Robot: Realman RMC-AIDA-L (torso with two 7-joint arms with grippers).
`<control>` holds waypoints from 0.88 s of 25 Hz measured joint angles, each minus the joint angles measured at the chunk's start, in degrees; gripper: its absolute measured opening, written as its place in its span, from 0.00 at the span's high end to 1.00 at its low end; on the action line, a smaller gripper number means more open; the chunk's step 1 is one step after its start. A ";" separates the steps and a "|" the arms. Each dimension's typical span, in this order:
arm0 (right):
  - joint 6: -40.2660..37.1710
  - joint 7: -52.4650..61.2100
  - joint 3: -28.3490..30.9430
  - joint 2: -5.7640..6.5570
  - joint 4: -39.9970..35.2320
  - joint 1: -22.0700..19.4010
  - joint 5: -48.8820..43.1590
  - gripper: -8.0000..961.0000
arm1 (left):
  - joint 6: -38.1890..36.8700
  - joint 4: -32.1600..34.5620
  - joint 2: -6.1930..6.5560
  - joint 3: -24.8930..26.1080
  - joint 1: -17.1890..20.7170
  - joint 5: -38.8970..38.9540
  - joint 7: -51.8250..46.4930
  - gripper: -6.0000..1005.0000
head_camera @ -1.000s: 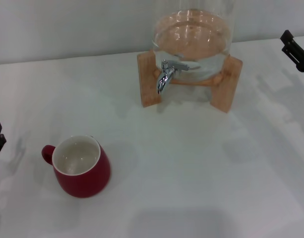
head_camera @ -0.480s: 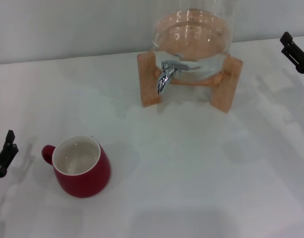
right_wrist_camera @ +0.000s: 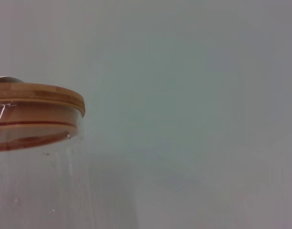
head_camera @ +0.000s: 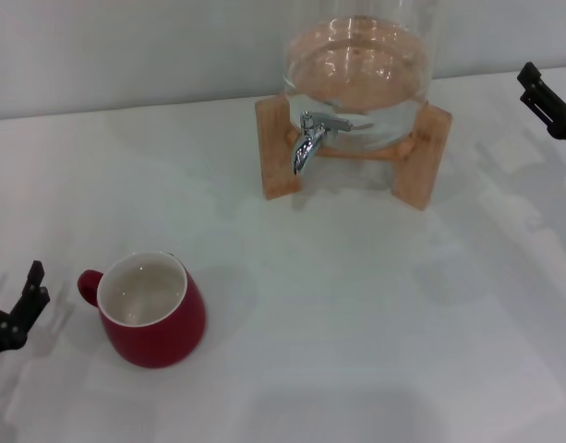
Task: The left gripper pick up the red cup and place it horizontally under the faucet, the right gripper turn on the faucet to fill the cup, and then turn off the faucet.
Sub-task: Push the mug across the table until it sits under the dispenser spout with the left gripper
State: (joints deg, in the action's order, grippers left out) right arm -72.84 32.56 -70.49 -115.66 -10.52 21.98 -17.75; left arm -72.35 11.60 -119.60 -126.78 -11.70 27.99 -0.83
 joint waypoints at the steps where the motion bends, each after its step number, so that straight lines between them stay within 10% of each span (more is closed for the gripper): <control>1: 0.01 0.00 -0.04 0.00 0.01 0.00 0.00 0.10 | 0.00 0.00 0.00 -0.25 0.14 -0.01 0.06 0.14; 22: -0.03 0.05 -0.79 -0.09 0.16 -0.27 0.00 0.10 | -0.08 0.00 -0.04 -2.77 0.54 -0.04 1.17 0.14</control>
State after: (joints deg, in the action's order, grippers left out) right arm -72.87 32.61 -71.28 -115.75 -10.37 21.71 -17.75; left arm -72.43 11.60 -119.65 -129.55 -11.16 27.95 0.35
